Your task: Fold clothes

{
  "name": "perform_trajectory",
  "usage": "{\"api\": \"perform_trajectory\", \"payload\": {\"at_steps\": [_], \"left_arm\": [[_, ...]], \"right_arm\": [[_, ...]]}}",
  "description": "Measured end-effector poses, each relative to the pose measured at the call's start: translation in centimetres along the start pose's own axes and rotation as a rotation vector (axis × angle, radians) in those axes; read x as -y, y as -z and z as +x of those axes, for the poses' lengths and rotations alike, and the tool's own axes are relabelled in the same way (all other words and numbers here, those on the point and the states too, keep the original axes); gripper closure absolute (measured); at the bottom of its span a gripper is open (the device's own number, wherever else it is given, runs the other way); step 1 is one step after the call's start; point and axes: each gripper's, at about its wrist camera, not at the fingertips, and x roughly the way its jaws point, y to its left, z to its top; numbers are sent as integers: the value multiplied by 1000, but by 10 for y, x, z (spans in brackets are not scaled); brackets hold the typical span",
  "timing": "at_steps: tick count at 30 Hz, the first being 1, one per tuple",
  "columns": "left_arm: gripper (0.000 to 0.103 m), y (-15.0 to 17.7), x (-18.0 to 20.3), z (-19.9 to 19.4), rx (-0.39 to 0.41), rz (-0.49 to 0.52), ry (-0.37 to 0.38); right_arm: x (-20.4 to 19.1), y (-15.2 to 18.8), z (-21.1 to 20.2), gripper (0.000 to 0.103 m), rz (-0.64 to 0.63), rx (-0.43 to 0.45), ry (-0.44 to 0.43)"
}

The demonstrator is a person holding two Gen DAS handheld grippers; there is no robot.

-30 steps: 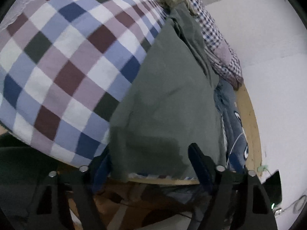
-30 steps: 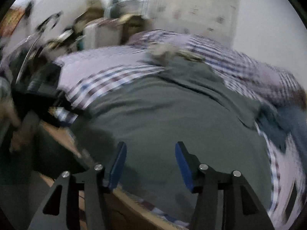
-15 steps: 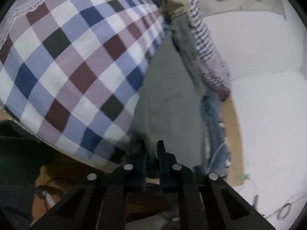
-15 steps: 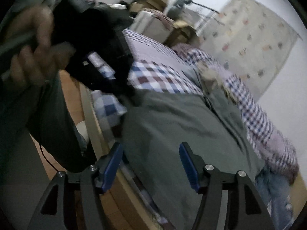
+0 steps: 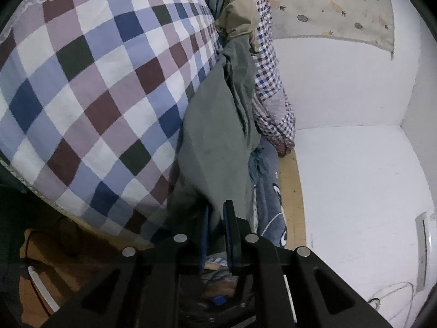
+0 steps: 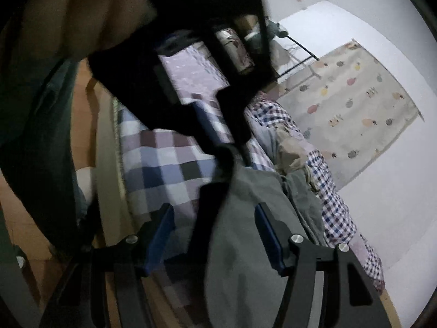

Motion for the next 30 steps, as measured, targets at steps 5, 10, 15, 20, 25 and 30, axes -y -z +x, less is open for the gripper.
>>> {"api": "perform_trajectory", "payload": {"at_steps": [5, 10, 15, 20, 25, 30], "left_arm": [[94, -1, 1, -2, 3, 5, 23], [74, -2, 1, -1, 29, 2, -14], [28, -3, -2, 1, 43, -14, -70], [28, 3, -3, 3, 21, -6, -111], [48, 7, 3, 6, 34, 20, -103], [99, 11, 7, 7, 29, 40, -132]], "right_arm": [[-3, -3, 12, 47, -1, -21, 69], [13, -4, 17, 102, 73, -47, 54], [22, -8, 13, 102, 105, -30, 34], [32, -12, 9, 102, 137, -12, 13], [30, -15, 6, 102, 129, -4, 2], [25, -14, 7, 102, 105, -20, -7]]}}
